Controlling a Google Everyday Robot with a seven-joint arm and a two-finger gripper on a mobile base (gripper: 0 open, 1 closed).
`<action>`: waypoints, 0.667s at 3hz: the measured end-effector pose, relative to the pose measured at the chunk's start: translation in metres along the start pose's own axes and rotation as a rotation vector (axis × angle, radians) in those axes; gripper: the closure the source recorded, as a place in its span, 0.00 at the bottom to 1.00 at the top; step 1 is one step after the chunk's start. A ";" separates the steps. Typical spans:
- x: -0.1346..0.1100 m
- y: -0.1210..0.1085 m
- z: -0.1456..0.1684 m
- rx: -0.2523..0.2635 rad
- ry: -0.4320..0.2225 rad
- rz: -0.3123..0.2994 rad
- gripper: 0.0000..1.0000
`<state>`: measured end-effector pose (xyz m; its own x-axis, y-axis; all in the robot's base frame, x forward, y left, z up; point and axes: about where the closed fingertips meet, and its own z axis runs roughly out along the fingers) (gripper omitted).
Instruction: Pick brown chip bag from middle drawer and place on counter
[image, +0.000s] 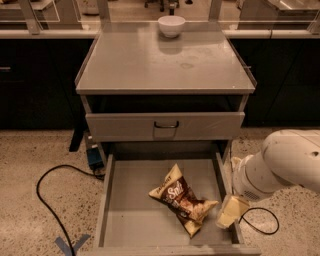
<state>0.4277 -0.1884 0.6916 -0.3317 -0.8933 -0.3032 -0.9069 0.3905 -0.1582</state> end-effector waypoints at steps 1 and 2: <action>-0.011 -0.015 0.020 0.012 -0.061 0.015 0.00; -0.027 -0.034 0.048 0.032 -0.157 0.056 0.00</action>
Offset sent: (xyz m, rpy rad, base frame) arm 0.0888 0.0337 -0.0519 0.2545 -0.1341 -0.0760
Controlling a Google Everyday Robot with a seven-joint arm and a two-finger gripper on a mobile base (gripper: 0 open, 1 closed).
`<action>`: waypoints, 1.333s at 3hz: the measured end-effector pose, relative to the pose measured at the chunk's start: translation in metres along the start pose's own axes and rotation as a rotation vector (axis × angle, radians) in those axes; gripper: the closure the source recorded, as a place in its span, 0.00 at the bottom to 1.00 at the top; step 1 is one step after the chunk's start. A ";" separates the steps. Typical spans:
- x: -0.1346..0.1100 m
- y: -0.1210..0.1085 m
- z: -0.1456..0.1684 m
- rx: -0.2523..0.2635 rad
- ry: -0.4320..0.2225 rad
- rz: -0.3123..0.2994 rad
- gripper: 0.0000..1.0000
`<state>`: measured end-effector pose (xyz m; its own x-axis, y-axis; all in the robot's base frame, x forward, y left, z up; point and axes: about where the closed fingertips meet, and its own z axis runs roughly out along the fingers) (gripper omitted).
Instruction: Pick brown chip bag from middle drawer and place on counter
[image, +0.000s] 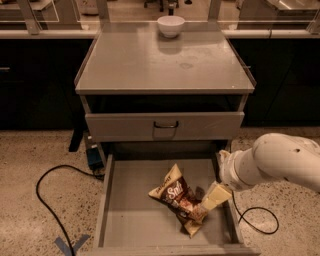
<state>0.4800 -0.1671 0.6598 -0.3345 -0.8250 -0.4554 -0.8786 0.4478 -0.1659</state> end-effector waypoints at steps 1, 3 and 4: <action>-0.007 -0.010 0.046 -0.007 -0.070 0.055 0.00; 0.022 0.022 0.137 -0.116 -0.101 0.150 0.00; 0.023 0.024 0.144 -0.123 -0.101 0.153 0.00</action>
Offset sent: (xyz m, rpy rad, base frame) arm 0.0352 0.0406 -0.1366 0.2200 0.0794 -0.0987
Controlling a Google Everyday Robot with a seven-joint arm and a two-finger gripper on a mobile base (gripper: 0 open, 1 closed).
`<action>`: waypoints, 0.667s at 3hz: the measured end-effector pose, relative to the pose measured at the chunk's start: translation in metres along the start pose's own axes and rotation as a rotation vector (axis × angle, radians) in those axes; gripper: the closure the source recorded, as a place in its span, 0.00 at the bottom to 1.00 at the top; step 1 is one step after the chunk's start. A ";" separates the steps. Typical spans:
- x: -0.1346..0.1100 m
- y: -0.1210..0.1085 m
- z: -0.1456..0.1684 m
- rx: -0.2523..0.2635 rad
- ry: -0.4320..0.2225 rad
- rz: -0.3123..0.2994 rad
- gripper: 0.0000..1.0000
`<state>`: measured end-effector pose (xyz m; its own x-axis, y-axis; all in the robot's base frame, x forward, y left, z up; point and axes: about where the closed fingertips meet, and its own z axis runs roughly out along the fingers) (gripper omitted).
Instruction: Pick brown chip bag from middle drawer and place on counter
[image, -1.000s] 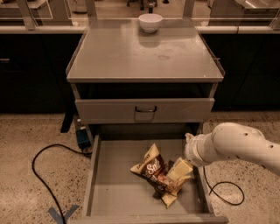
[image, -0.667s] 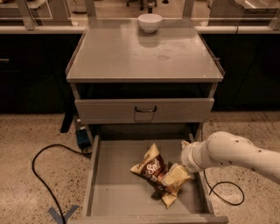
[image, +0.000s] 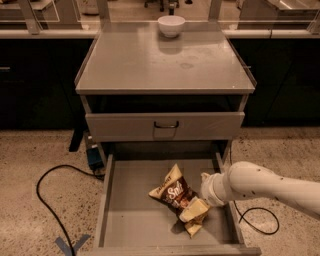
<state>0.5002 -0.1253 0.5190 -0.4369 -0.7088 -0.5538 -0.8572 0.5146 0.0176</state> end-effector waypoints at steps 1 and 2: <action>0.005 0.005 0.041 -0.033 -0.016 0.010 0.00; 0.001 0.010 0.094 -0.059 -0.047 0.009 0.00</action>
Offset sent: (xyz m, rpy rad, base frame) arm 0.0355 0.0894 -0.1339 0.1205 0.0171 0.0361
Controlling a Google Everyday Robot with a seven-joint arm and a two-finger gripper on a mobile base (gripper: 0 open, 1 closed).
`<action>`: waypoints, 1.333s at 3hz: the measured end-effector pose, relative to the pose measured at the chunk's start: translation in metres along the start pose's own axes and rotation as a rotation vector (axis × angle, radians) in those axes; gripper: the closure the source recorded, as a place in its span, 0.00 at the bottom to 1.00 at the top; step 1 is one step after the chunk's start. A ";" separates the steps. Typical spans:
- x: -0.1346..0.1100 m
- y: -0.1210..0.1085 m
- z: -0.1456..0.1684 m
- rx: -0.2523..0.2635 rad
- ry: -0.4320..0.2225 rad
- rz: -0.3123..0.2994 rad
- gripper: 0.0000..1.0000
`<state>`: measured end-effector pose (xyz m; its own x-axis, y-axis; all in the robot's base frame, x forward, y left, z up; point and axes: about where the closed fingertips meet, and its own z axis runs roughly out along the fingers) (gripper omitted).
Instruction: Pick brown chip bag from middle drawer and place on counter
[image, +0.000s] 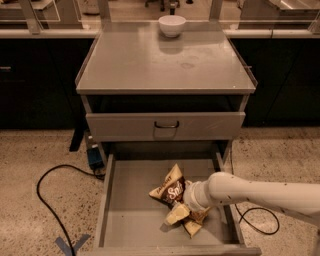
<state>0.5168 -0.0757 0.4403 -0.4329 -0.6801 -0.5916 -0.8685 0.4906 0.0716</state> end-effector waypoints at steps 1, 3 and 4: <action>0.003 0.001 0.043 -0.015 -0.022 0.012 0.00; 0.017 0.009 0.077 -0.041 -0.001 0.022 0.41; 0.013 0.011 0.073 -0.042 -0.001 0.021 0.64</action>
Offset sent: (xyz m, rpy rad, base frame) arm 0.0010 0.0443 -0.1081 0.0118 0.0705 0.0110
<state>0.5191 -0.0393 0.3746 -0.4507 -0.6697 -0.5902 -0.8687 0.4812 0.1173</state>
